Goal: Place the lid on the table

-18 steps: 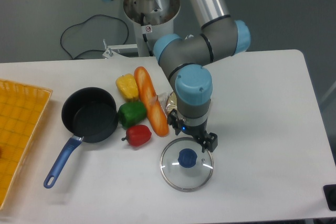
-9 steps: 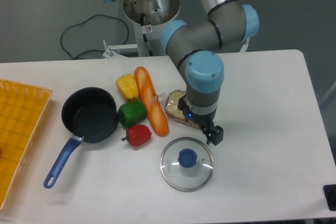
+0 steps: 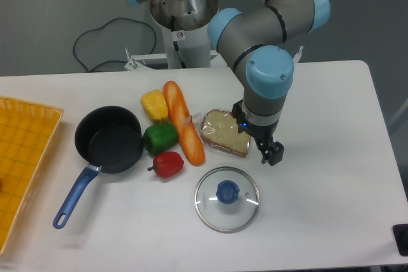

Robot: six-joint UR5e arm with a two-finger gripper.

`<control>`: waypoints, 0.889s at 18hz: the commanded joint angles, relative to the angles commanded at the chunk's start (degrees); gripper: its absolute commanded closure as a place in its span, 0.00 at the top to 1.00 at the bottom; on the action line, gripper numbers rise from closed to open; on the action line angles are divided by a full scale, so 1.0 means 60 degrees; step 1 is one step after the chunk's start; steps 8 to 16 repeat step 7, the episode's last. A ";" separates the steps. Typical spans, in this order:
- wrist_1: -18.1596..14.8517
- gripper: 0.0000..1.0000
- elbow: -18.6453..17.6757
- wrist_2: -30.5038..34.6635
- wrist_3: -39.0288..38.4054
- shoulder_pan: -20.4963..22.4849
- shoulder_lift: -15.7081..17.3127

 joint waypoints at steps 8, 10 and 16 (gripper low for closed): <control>0.0000 1.00 -0.0015 -0.0029 0.0279 0.0089 0.0132; 0.0000 1.00 -0.0015 -0.0029 0.0279 0.0089 0.0132; 0.0000 1.00 -0.0015 -0.0029 0.0279 0.0089 0.0132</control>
